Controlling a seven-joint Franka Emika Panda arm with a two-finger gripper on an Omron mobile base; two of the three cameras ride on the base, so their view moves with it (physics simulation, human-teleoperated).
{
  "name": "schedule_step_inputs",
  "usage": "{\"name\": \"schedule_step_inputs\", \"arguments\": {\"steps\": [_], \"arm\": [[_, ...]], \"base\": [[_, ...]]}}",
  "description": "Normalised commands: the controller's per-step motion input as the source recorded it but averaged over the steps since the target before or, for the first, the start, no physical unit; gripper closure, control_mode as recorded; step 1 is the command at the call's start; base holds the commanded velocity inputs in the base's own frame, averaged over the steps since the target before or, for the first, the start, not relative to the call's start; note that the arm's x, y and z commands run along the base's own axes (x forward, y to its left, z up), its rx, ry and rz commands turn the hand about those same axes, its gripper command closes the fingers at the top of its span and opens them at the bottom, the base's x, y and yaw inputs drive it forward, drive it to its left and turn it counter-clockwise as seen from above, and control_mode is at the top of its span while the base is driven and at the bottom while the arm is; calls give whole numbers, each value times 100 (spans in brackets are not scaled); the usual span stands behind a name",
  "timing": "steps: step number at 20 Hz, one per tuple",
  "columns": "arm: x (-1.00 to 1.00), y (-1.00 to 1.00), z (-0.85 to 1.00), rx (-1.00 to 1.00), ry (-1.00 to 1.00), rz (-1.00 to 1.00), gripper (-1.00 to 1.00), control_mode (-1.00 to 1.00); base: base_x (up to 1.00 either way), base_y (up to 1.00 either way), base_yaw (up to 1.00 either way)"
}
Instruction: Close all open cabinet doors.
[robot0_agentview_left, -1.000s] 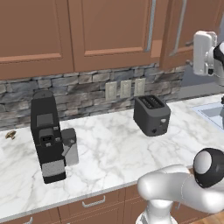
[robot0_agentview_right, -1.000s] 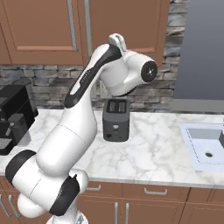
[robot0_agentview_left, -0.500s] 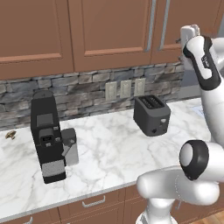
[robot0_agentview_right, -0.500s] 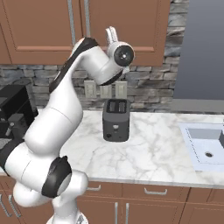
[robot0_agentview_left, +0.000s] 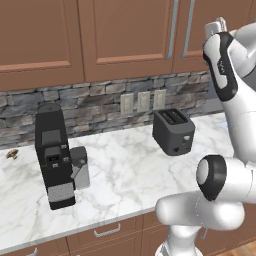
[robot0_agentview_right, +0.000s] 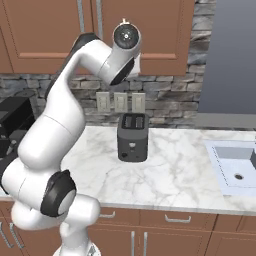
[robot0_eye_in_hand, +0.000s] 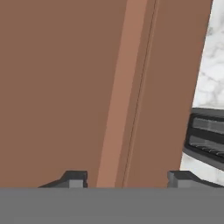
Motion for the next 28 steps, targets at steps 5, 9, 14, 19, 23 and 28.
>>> {"name": "schedule_step_inputs", "arguments": {"steps": [5,9,14,19,23,28], "arm": [[-33,-5,-3,7,0,-11,-100,-100],[-54,0,1,5,0,-7,-100,-100],[-55,16,-7,0,0,-3,-100,-100],[-68,16,-27,0,-6,0,-100,-100],[-72,21,-28,-3,-1,1,-100,-100],[-71,42,-30,-14,-10,11,-100,-100]], "base": [[0,0,0],[0,0,0],[0,0,0],[0,0,0],[0,0,0],[0,0,0]]}}
